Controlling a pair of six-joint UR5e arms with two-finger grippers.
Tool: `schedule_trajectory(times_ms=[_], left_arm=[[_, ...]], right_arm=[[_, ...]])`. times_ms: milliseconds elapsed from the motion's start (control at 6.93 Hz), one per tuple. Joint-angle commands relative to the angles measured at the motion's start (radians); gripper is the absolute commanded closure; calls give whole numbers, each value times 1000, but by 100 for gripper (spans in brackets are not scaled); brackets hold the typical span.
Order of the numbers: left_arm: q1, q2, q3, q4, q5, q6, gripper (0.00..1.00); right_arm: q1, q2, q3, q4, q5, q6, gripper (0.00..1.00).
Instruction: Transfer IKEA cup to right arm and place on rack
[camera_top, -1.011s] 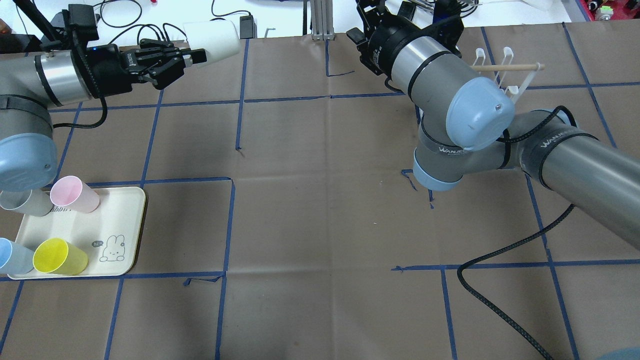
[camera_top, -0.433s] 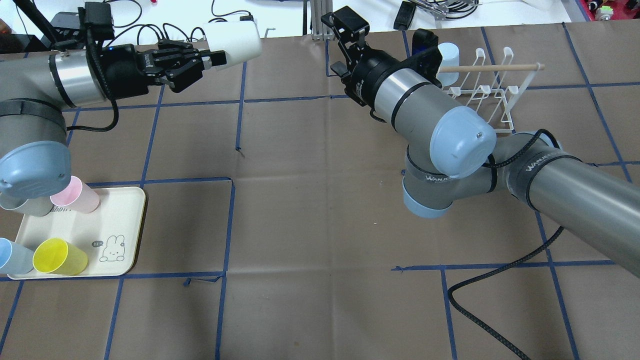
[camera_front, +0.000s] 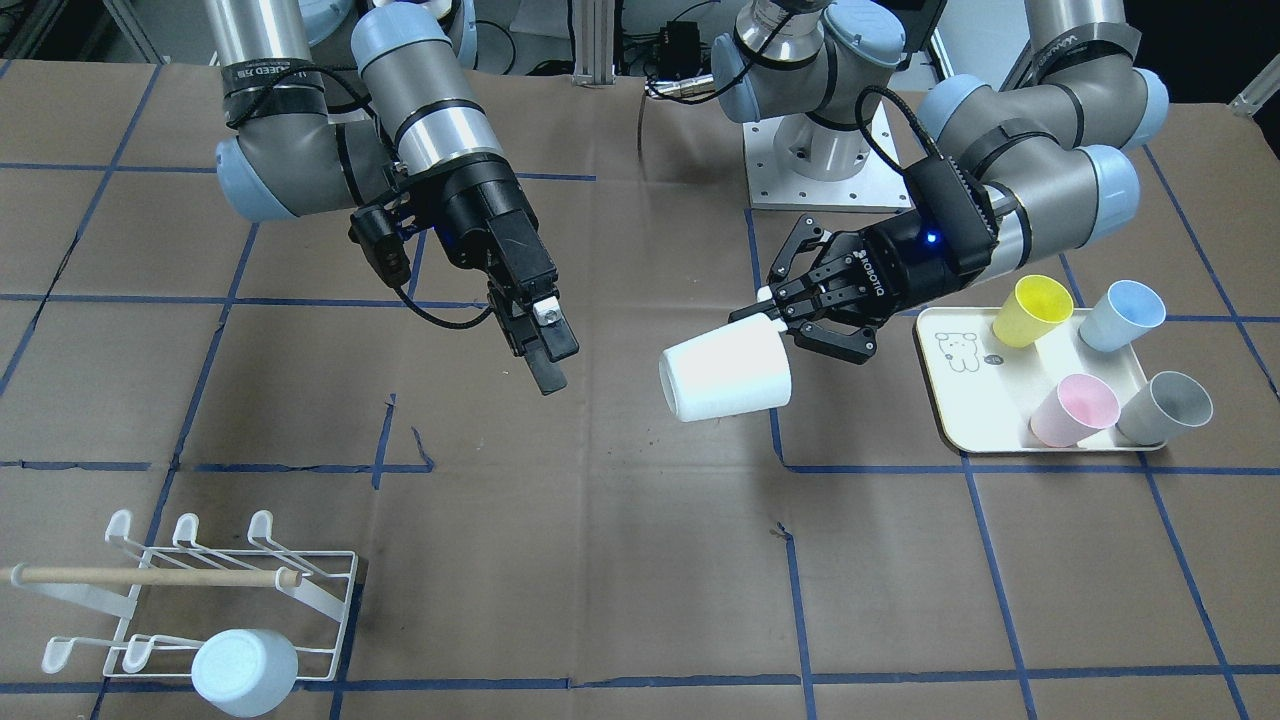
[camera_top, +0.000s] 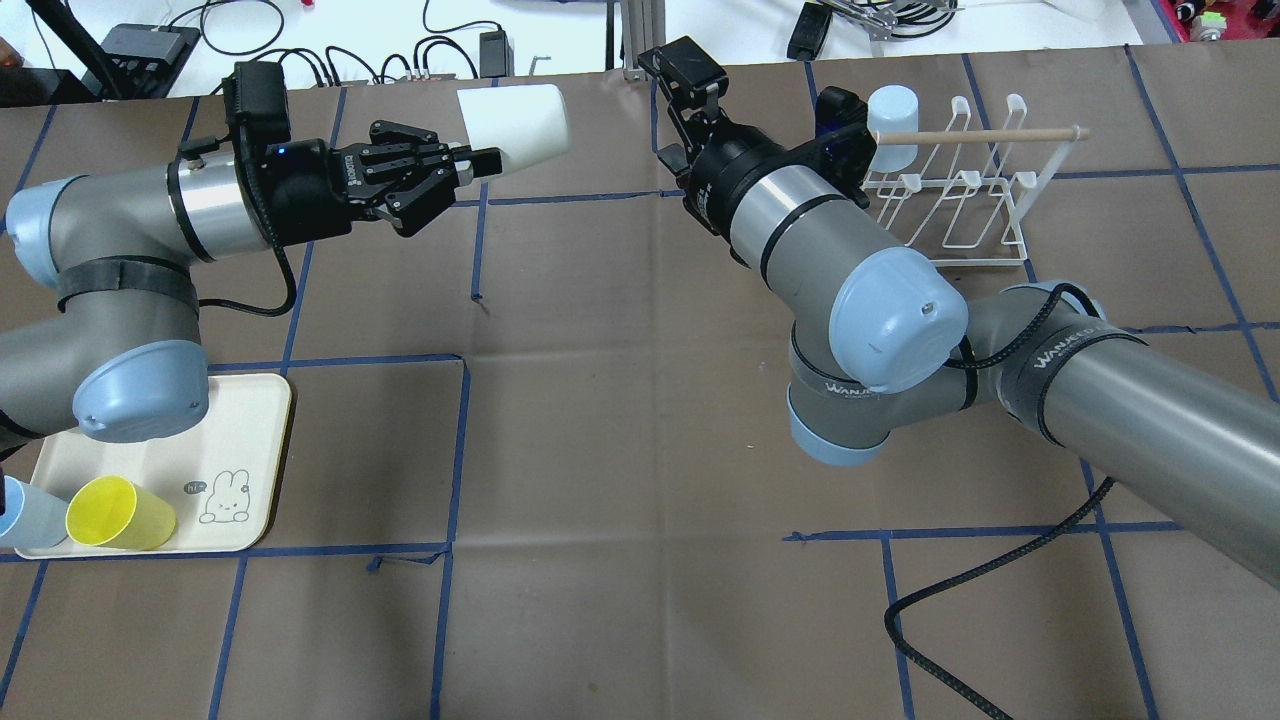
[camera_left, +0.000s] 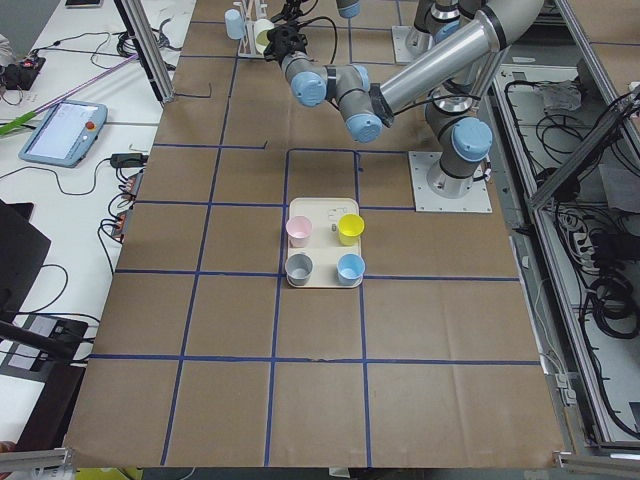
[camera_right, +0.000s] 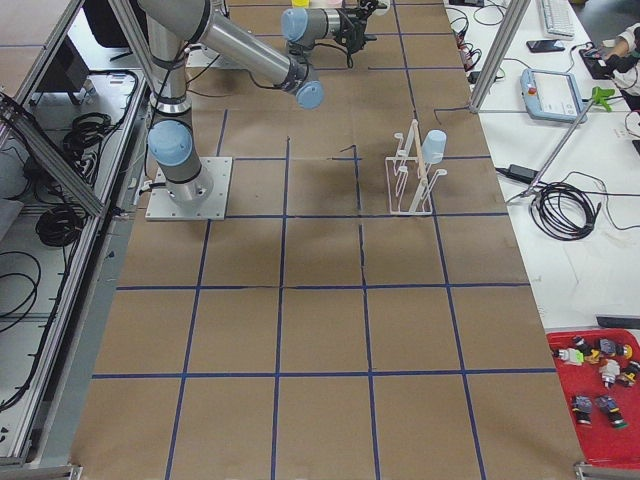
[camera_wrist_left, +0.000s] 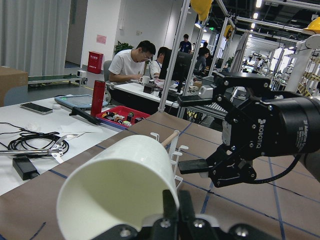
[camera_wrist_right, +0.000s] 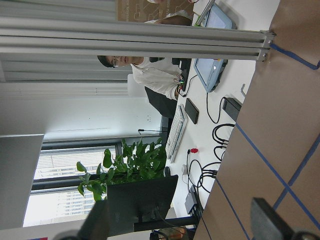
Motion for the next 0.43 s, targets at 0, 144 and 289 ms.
schedule_trajectory(times_ms=[0, 144, 289], left_arm=[[-6, -7, -15, 23, -30, -2, 100], [-7, -8, -15, 23, -32, -4, 100], [-7, -8, -15, 23, -32, -4, 100]], right_arm=[[20, 7, -35, 1, -66, 72, 1], [27, 18, -66, 6, -79, 75, 1], [35, 44, -81, 4, -84, 101, 2]])
